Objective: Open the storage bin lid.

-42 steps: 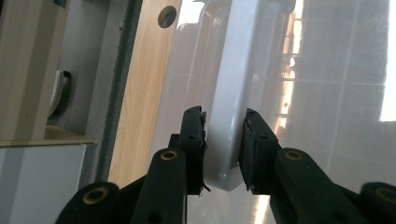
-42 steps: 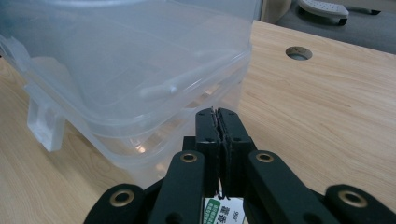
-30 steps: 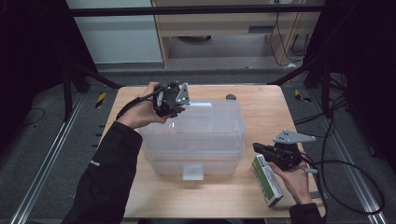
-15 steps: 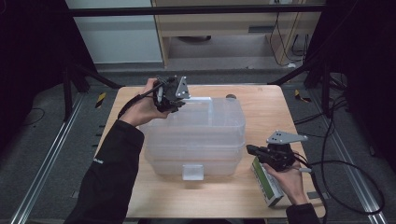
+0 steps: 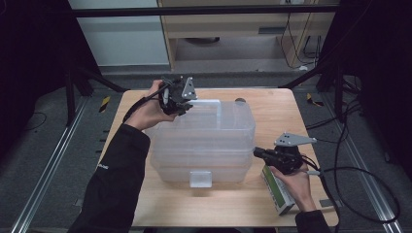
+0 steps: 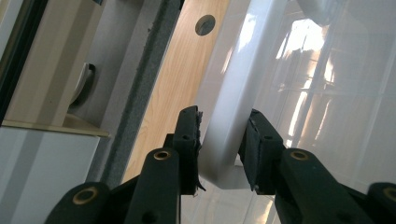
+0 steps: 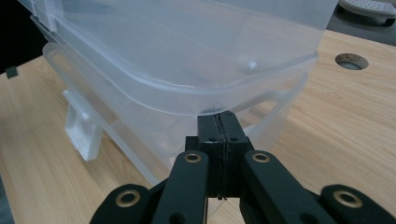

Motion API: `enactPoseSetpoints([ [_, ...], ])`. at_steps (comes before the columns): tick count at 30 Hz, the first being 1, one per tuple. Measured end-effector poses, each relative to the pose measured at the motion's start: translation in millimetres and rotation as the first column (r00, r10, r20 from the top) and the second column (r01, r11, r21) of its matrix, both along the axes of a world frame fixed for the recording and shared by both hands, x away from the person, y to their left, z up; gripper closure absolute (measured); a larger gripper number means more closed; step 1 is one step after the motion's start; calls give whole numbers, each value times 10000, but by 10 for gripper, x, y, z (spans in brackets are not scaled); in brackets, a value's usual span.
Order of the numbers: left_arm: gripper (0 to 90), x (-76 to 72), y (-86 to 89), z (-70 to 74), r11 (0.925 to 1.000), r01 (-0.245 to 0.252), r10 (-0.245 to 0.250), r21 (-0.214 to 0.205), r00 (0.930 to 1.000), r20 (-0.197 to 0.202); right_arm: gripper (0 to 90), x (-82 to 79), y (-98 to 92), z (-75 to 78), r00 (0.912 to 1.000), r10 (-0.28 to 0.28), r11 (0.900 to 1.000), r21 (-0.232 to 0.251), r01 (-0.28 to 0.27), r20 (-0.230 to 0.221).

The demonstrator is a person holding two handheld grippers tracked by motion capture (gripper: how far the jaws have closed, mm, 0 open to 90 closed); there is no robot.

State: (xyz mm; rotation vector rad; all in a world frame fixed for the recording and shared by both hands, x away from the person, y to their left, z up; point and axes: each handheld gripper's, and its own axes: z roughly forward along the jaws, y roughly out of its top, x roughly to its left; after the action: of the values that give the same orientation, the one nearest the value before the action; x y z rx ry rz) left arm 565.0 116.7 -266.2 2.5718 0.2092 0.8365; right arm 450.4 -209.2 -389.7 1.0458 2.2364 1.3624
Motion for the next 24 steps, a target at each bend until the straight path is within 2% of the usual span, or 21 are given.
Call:
enactPoseSetpoints([
  [4, 681, -25, 15, -8, 10000, 80, -80, -9, 9999, -105, 900, 2, 12, -22, 10000, -5, 9999, -110, 5, -44],
  [5, 642, -37, 26, -15, 9998, 120, -121, -128, 9999, -37, 900, 4, 10, -35, 10000, 15, 10000, -70, -15, -82],
  [7, 626, -66, 56, 4, 9994, 216, -218, -256, 9997, -84, 900, 3, 9, -35, 10000, 7, 10000, -37, -7, -95],
  [8, 587, -110, 89, 21, 9984, 329, -331, -454, 9994, -48, 900, 7, 6, -35, 10000, 31, 10000, -17, -31, -74],
  [10, 586, -135, 110, 30, 9979, 363, -367, -537, 9993, -63, 900, 5, 6, -35, 10000, 17, 10000, -3, -17, -72],
  [17, 547, -297, 321, 89, 9947, 98, -99, -1025, 10000, 0, 900, 1, 6, -38, 10000, 13, 10000, -10, -13, -49],
  [18, 547, -351, 418, 109, 9912, -73, 65, -1319, 10000, -65, 900, 1, 6, -39, 10000, 19, 10000, -12, -19, -54],
  [21, 551, -393, 506, 118, 9869, -262, 253, -1591, 9997, -71, 900, 2, 6, -39, 10000, 19, 10000, -6, -19, -55],
  [24, 561, -472, 679, 120, 9817, -576, 564, -1815, 9983, -115, 900, 2, 6, -39, 10000, 25, 10000, -7, -25, -70],
])
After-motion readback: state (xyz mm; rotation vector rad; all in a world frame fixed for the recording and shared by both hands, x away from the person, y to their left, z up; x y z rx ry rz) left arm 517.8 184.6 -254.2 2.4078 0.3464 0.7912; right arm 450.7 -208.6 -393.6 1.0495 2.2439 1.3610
